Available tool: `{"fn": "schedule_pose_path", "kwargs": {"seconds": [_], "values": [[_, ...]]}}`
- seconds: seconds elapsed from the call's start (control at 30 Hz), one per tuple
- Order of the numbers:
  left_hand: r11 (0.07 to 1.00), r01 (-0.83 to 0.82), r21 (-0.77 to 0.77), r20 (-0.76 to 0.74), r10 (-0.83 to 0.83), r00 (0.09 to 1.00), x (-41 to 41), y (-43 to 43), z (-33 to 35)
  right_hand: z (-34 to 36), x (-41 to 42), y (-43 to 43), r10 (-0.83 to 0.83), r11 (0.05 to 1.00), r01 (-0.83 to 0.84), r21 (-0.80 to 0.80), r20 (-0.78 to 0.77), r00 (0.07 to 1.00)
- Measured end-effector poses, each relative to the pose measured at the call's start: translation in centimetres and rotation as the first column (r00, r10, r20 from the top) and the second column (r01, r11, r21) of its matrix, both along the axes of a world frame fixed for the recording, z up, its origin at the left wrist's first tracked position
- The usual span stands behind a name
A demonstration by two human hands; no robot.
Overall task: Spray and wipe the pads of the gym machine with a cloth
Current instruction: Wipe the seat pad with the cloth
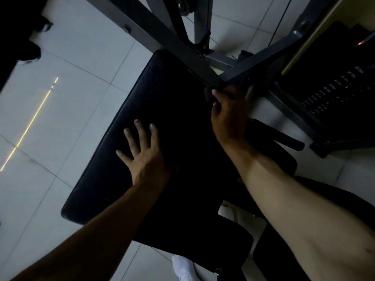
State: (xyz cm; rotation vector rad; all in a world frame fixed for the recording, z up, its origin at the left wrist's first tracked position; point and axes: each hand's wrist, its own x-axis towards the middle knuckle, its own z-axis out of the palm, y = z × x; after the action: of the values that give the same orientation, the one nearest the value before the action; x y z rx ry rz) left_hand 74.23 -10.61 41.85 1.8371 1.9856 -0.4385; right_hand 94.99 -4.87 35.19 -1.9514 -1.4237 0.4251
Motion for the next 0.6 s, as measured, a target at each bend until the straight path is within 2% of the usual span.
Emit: {"fn": "schedule_pose_path", "kwargs": {"seconds": [0.07, 0.17, 0.23, 0.33, 0.4, 0.5, 0.6], "values": [[1.0, -0.012, -0.016, -0.015, 0.012, 1.0, 0.1, 0.2, 0.1, 1.0, -2.6, -0.4, 0.04, 0.999, -0.04, 0.02, -0.01, 0.999], [0.999, -0.025, -0.022, -0.013, 0.025, 1.0, 0.3, 0.3, 0.0, 1.8, -6.0, -4.5, 0.262, 0.964, -0.259, 0.065, -0.034, 0.964], [0.999, -0.029, 0.021, 0.016, 0.029, 0.999, 0.2, 0.2, -0.2, 1.8, -6.4, -6.9, 0.345, 0.938, -0.344, 0.038, -0.02, 0.938], [0.999, -0.004, 0.041, -0.007, 0.005, 1.0, -0.2, 0.0, -0.6, 1.2, -5.3, -7.9, 0.281, 0.96, -0.281, -0.023, 0.029, 0.959], [0.999, 0.011, 0.05, 0.011, -0.011, 1.0, -0.6, -0.1, -0.4, 0.6, -5.3, -7.7, 0.252, 0.967, -0.253, 0.003, 0.051, 0.966], [0.993, 0.01, 0.114, 0.08, -0.02, 0.997, -1.5, -0.3, 0.6, 0.0, -6.6, -7.4, 0.281, 0.957, -0.283, 0.068, 0.035, 0.959], [0.991, -0.056, 0.118, 0.048, 0.051, 0.998, -3.6, -0.2, 1.6, -0.1, -6.9, -7.5, 0.354, 0.93, -0.356, 0.093, 0.032, 0.935]]}}
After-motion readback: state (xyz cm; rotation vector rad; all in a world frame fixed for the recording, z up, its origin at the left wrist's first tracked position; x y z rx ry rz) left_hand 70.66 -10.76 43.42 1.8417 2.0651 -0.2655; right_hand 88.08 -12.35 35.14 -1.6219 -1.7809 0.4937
